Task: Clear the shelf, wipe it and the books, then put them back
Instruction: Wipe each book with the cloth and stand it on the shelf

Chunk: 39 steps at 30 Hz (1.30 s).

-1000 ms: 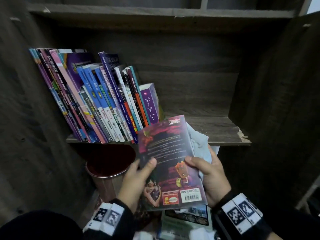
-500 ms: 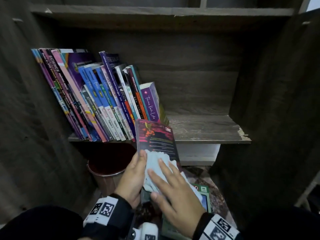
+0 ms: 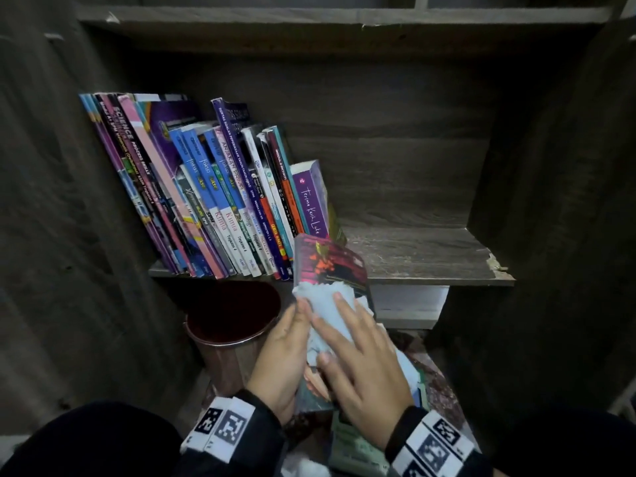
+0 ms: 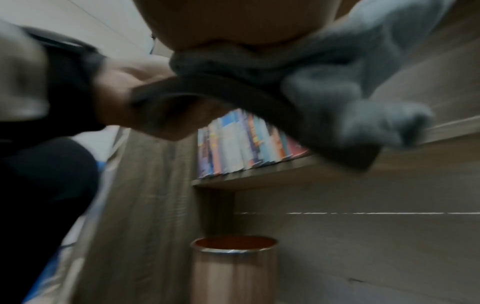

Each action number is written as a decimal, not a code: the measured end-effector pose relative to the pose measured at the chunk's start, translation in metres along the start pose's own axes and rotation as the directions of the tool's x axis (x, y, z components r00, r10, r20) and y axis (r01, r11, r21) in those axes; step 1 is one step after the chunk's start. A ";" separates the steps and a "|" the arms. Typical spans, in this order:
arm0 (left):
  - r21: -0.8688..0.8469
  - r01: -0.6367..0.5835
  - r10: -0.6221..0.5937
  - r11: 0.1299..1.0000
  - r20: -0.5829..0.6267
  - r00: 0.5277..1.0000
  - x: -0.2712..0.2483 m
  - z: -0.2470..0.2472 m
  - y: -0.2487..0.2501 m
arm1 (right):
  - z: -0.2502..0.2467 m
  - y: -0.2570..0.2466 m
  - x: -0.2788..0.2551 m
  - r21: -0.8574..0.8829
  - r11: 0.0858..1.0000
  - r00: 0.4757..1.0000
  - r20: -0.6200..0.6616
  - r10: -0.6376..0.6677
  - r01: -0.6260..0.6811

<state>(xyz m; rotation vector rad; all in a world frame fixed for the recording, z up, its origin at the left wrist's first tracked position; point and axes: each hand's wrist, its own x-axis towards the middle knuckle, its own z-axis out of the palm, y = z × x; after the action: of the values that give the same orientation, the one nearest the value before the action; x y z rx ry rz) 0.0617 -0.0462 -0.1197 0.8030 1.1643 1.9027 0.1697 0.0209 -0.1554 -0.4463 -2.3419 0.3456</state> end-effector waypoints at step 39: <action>0.535 -0.107 0.218 0.838 -0.149 0.964 0.127 -0.029 0.006 | -0.007 0.099 0.143 0.222 0.753 0.755 -0.092 0.649 -0.620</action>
<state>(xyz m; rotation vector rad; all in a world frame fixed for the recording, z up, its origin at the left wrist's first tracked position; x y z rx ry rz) -0.0295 0.0461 -0.1095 1.0374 1.8467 1.8527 0.0983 0.1697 -0.1004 -1.1472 -1.9076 0.8014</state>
